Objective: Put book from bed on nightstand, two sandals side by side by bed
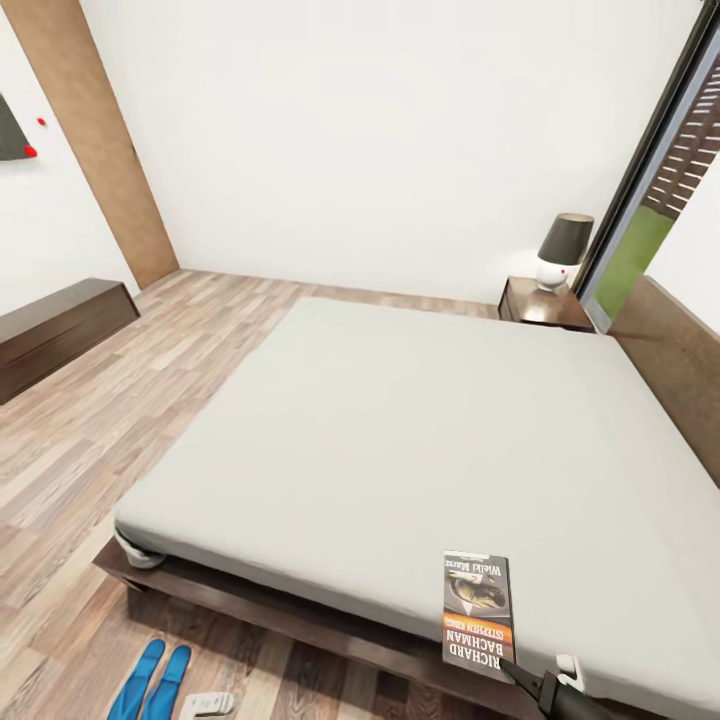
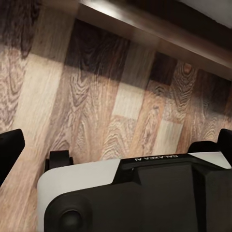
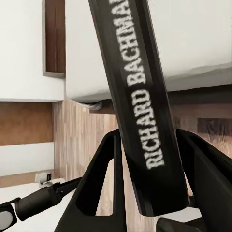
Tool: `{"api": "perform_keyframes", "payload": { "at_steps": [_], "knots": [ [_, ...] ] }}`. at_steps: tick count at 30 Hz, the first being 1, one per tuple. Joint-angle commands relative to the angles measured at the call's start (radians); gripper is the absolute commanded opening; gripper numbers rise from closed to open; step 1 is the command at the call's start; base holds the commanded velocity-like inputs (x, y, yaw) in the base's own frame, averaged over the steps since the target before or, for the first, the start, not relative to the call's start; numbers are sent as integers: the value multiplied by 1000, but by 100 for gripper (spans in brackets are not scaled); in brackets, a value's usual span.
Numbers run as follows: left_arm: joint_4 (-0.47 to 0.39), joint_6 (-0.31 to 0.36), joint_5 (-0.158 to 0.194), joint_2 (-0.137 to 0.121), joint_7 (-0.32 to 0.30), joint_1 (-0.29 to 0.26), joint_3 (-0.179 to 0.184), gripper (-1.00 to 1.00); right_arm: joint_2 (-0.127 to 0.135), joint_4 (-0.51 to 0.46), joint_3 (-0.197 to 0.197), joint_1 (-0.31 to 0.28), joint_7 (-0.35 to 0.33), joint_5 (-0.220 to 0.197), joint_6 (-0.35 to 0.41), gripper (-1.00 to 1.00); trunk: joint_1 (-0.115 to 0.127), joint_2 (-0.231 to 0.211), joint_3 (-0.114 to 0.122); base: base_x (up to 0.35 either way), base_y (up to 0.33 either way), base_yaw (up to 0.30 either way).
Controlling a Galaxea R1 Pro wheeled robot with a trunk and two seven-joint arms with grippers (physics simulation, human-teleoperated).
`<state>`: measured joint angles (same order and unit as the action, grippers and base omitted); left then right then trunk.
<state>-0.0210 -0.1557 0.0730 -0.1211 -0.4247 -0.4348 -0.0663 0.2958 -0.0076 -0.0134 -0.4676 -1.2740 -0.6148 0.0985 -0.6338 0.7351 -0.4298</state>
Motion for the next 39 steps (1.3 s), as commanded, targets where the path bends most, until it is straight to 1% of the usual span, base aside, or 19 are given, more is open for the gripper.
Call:
{"api": "perform_keyframes", "payload": {
  "at_steps": [1,28,39],
  "knots": [
    [2,1,5,0,-6,-1,-6,100,0,0,-1,-1,-4,-5,10,-100,0,1,1,0,0,124],
    [2,1,5,0,-6,-1,-6,100,0,0,-1,0,-4,-5,10,-100,0,1,43,0,0,124],
    [2,1,5,4,-6,-1,-6,100,0,0,-1,0,-4,-5,10,-100,0,1,60,0,0,124]
  ]
}}
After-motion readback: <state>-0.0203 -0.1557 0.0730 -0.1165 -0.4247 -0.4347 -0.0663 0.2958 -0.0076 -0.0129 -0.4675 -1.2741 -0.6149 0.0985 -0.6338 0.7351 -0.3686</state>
